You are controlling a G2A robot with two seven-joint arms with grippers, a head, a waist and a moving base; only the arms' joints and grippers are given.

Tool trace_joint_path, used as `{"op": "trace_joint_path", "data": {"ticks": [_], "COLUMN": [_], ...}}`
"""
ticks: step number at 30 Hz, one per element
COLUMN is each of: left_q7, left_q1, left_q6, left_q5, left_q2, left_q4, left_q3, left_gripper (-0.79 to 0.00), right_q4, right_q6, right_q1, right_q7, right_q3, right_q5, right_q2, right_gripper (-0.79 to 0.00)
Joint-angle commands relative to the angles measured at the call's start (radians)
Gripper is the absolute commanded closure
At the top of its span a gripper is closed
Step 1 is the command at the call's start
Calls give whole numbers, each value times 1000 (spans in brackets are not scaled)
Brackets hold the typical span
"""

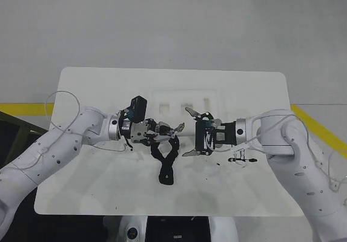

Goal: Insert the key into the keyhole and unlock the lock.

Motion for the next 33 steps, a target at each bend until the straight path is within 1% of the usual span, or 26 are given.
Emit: {"op": "trace_joint_path", "data": {"ticks": [1, 2, 7, 8, 9, 10, 11, 13, 16, 24, 27, 28, 31, 33], "left_q7": [-16, -22, -2, -11, -17, -17, -18, -35, -49, -51, -48, -47, -32, -19], "left_q1": [-31, -47, -104, -111, -112, -111, -109, -109, -107, -106, -106, -106, -107, -107], "left_q6": [0, 0, 0, 0, 0, 0, 0, 0, 0, 0, 0, 0, 0, 0], "left_q5": [-36, -51, -101, -91, -87, -92, -96, -95, -105, -119, -117, -116, -109, -98], "left_q2": [7, 10, 21, 23, 24, 25, 26, 28, 30, 34, 35, 35, 35, 35], "left_q4": [-5, -8, -18, -21, -22, -25, -29, -33, -39, -49, -50, -50, -50, -48], "left_q3": [47, 68, 151, 155, 155, 155, 155, 155, 155, 155, 155, 155, 155, 155], "left_gripper": [0, 0, 0, 0, 0, 0, 0, 0, 0, 0, 0, 0, 0, 0], "right_q4": [-2, -3, -6, -7, -8, -12, -18, -26, -32, -29, -28, -28, -21, -16], "right_q6": [4, 7, 20, 21, 23, 24, 24, 25, 23, 22, 22, 22, 27, 31], "right_q1": [1, 1, 2, 1, 0, -1, -3, -7, -11, -12, -13, -13, -15, -13], "right_q7": [-24, -36, -74, -80, -85, -89, -95, -104, -112, -128, -136, -139, -137, -130], "right_q3": [0, -1, -5, -5, -5, -5, -5, -3, -2, -9, -8, -8, -9, -13], "right_q5": [-32, -47, -104, -110, -116, -122, -126, -135, -147, -158, -157, -155, -132, -104], "right_q2": [0, 0, 2, 2, 3, 4, 4, 6, 9, 14, 16, 16, 18, 19], "right_gripper": [-702, -711, -640, -646, -579, -474, -391, -345, -320, -154, -111, -74, 0, 0]}}
